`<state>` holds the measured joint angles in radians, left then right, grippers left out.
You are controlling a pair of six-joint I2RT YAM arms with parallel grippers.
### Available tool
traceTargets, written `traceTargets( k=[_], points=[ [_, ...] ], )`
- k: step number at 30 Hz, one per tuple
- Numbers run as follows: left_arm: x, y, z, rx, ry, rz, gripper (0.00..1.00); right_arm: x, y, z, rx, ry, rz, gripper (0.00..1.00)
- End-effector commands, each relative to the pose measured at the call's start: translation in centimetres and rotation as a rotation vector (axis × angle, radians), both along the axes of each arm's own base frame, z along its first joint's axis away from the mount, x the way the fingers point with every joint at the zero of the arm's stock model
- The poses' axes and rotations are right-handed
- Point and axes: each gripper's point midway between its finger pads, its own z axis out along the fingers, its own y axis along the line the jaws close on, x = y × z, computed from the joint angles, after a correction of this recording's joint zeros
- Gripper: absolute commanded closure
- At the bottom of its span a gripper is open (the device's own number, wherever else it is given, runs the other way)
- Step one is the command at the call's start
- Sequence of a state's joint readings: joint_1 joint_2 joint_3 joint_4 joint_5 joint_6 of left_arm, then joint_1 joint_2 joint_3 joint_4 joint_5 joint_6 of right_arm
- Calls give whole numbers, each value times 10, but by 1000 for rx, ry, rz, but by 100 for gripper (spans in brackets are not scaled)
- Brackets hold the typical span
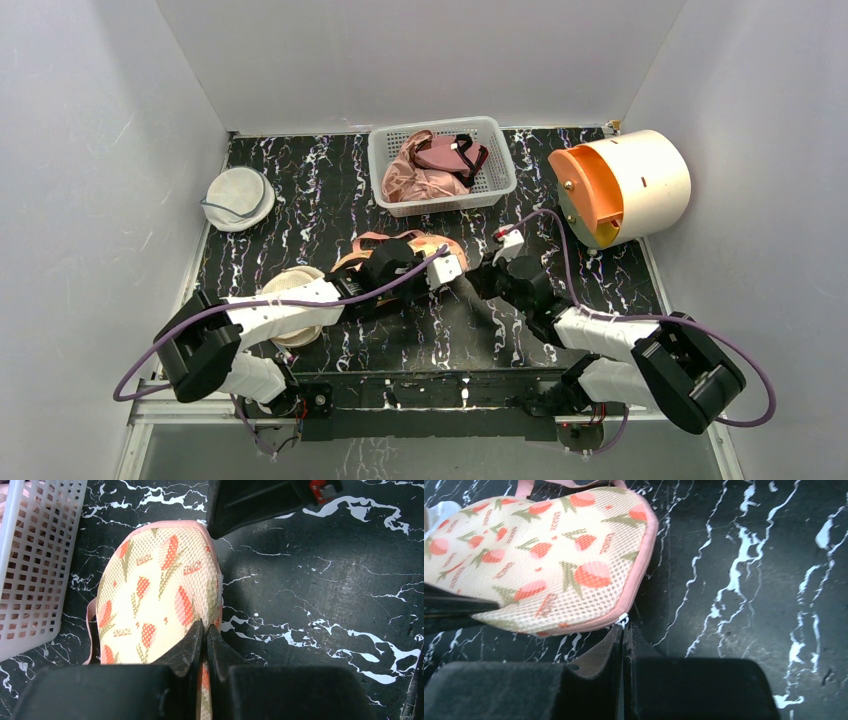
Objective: Unzip the laundry bag and remove the bra
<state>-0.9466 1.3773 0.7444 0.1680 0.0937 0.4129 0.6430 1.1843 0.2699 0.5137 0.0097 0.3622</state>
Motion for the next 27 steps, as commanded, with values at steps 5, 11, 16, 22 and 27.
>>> traceTargets(
  k=[5,11,16,22,27],
  points=[
    [-12,-9,24,-56,-18,-75,100,39,-5,21,-84,-48,-1,100],
    [-6,-5,13,11,-27,-42,88,27,14,37,-56,-52,132,100],
    [-12,-11,14,-22,-5,-57,57,16,30,47,-19,-24,198,100],
    [-17,-22,18,-77,25,-31,42,5,43,53,-16,3,225,100],
    [-13,-26,7,-74,48,24,39,-3,52,57,1,26,245,100]
  ],
)
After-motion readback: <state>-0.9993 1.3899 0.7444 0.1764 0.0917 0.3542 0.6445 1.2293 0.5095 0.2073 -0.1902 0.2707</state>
